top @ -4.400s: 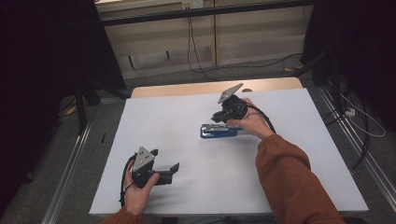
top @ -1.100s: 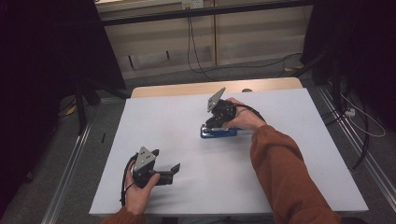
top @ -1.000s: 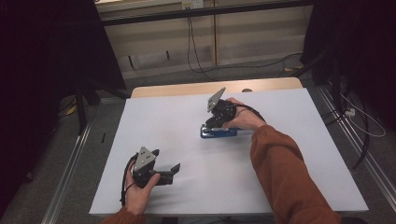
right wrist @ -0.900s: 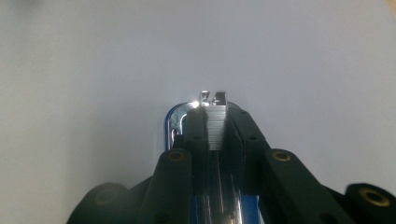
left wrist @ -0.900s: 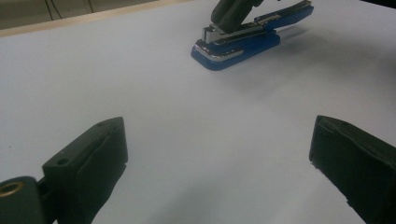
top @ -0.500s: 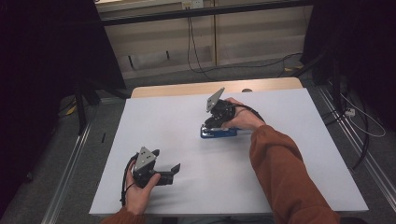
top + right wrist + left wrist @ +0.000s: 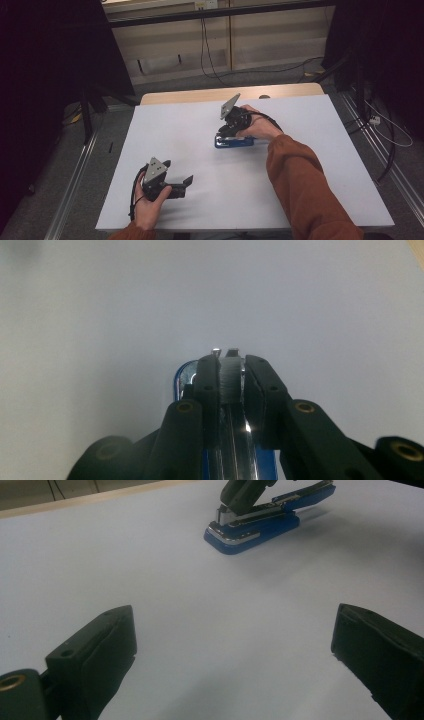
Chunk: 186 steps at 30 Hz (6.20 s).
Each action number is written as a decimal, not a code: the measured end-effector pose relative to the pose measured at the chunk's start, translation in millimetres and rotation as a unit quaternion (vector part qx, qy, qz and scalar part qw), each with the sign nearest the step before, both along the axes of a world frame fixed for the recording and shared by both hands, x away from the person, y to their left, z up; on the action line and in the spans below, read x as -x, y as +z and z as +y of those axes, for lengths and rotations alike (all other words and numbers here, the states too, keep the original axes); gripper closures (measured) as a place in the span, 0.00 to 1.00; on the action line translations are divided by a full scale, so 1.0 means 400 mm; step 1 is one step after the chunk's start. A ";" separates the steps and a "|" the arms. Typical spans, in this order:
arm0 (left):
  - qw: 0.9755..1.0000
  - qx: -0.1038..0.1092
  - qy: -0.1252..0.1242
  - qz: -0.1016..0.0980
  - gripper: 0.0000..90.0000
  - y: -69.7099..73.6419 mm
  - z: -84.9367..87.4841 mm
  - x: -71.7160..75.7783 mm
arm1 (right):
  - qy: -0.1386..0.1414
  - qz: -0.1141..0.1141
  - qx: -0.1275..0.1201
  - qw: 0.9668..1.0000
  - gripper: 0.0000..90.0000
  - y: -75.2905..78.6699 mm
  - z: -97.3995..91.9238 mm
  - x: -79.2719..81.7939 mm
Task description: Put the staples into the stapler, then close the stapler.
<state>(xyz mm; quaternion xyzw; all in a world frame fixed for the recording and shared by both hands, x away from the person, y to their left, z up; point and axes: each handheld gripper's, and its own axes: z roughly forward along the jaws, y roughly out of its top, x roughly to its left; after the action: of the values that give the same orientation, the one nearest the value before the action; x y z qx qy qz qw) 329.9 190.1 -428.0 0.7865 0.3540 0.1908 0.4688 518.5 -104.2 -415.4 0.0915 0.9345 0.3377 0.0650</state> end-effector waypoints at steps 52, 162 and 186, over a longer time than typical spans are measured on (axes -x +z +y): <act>1.000 -0.001 0.002 0.001 0.05 0.000 0.001 -0.001 | -0.142 0.039 -0.092 0.985 0.30 -0.009 -0.065 0.042; 1.000 0.028 -0.010 0.009 0.06 0.011 -0.055 -0.066 | -0.376 -0.087 -0.193 0.902 0.10 -0.024 -0.386 0.389; 0.999 0.002 -0.049 0.002 0.08 0.007 -0.205 -0.165 | -0.397 -0.075 -0.188 0.895 0.23 -0.053 -0.420 0.381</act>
<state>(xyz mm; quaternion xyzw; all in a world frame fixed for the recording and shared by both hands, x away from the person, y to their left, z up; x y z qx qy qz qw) 396.1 108.2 -425.4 0.8021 0.3170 0.1651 0.4785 366.1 -272.1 -436.6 0.4399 0.7319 0.4591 0.2450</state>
